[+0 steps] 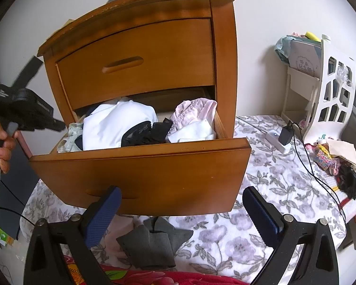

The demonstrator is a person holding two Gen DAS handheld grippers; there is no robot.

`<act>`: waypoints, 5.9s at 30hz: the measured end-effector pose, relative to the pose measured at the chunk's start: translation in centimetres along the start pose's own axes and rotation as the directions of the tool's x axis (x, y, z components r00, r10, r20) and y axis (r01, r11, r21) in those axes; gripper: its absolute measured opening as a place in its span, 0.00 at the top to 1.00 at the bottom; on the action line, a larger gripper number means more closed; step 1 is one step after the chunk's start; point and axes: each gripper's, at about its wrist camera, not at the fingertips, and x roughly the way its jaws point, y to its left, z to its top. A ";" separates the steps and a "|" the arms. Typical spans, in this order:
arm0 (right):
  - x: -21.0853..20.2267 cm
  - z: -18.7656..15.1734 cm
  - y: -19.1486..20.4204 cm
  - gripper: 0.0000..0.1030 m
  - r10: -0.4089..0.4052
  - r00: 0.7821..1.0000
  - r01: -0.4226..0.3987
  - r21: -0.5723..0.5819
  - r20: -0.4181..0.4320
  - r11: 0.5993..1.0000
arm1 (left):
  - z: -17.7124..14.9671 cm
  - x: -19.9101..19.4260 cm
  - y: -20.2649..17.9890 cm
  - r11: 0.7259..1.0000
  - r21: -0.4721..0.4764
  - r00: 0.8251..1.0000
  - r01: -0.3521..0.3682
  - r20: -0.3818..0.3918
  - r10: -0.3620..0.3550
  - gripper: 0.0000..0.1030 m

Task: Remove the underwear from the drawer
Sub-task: 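Reach the left gripper into the drawer and grasp the pale green lace garment, then lift the pale green lace garment out of the drawer with the left gripper, then lower the lace garment onto the bedspread beside the grey garment, open left gripper, then raise the left gripper away while the right gripper reaches toward the drawer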

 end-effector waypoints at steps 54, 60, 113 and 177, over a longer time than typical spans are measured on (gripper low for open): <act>0.7 -0.2 -0.3 0.00 0.012 1.000 -0.011 0.011 -0.028 1.000 | 2.2 -5.3 -1.8 0.972 0.102 0.950 -0.214 0.255 0.182 0.92; 0.6 -0.2 -0.4 0.00 0.008 1.000 -0.008 0.012 -0.023 1.000 | 1.3 -11.0 -3.2 0.977 0.148 0.922 -0.153 0.376 0.088 0.92; -1.4 -0.8 -0.2 0.00 -0.028 1.000 0.028 -0.006 0.009 1.000 | -17.6 0.9 -5.4 0.981 0.155 0.993 0.119 -0.019 -0.117 0.90; -1.2 -0.5 1.4 0.00 0.112 0.993 -0.110 -0.081 0.024 0.991 | -18.1 -7.3 -0.3 0.987 0.125 0.861 0.104 0.486 -0.152 0.02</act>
